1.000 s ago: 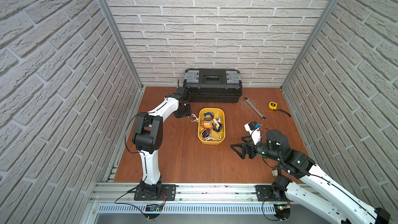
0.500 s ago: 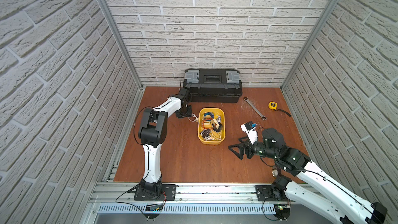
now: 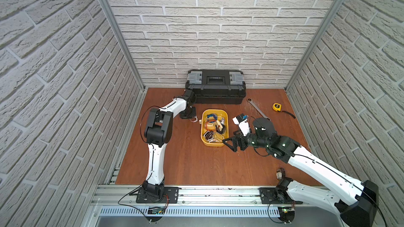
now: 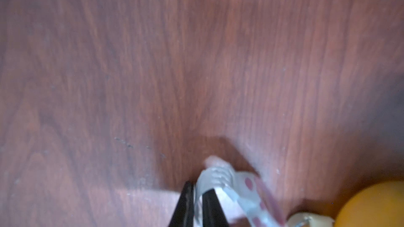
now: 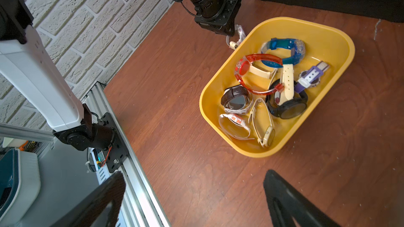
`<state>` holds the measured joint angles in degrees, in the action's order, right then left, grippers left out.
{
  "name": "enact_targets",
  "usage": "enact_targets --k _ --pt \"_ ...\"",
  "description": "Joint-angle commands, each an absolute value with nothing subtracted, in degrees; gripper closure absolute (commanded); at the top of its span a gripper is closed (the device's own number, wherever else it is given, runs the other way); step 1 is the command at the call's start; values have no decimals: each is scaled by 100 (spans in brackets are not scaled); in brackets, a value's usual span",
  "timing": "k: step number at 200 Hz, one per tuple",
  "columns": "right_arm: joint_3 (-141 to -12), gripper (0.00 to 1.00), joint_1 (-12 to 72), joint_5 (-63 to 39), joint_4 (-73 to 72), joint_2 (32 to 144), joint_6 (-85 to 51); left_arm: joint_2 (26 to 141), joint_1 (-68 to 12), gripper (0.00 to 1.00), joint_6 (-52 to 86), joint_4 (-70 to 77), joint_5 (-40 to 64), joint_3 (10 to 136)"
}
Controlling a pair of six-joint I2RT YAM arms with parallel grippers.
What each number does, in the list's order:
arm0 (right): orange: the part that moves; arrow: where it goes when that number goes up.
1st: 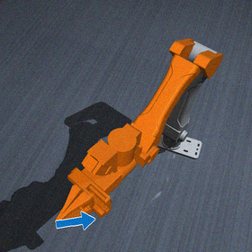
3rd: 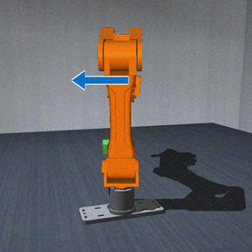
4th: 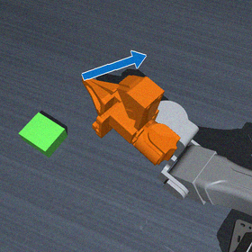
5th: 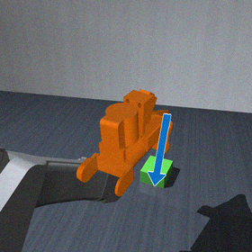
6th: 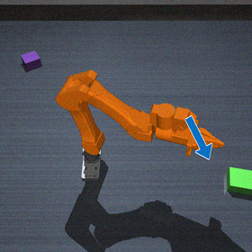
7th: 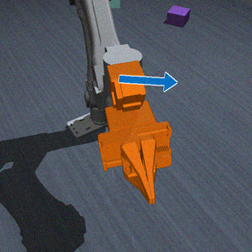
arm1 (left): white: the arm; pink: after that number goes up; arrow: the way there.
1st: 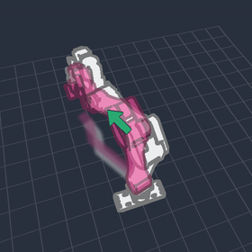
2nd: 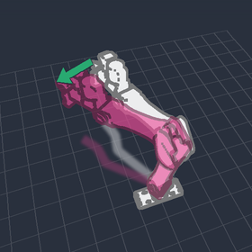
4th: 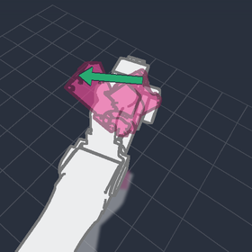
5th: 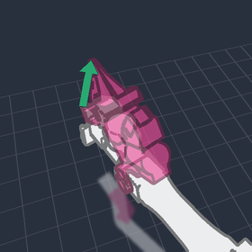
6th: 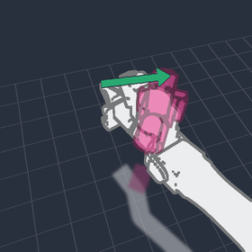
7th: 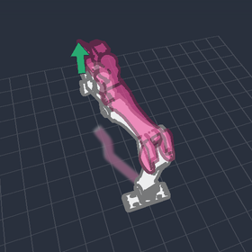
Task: Put the watch into the storage box
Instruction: Pick up the watch at the center of the board, then place the watch in the storage box.
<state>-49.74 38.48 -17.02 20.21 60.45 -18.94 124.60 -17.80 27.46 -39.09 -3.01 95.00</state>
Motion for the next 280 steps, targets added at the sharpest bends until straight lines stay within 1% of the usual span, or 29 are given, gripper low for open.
enact_targets --k 1,26,60,86,113,136,159,205,243,280 --pt "-5235 0 3920 -1843 1638 6287 -1734 12481 -1811 95 2575 -4145 -561 9512" --pt "-5460 0 4032 -1929 1644 6611 -1638 12097 -1828 99 2449 -4294 -714 9311" --pt "-5830 0 4312 -1592 2083 6936 -1295 11182 -1956 100 2341 -4532 -633 8901" --pt "-5922 0 4366 -1437 2246 6971 -1184 10557 -2338 100 2301 -4936 -754 8776" --pt "-6142 0 4386 -1208 2704 7092 -1057 10271 -2900 100 2324 -5232 -845 8874" --pt "-6140 0 4401 -1074 2935 6892 -1002 10383 -3366 100 2424 -5364 -701 9187" --pt "-5970 0 4391 -874 3126 6476 -1040 10800 -3763 100 2477 -5450 -573 9641" --pt "-5449 0 4390 -816 3116 5754 -1336 11596 -4220 100 2520 -5606 -509 10319" --pt "-5241 0 4386 -679 3166 5403 -1421 11868 -4501 100 2616 -5582 -456 10309" --pt "-5238 0 4387 -675 3190 5369 -1415 12048 -4688 98 2687 -5529 -376 10200"
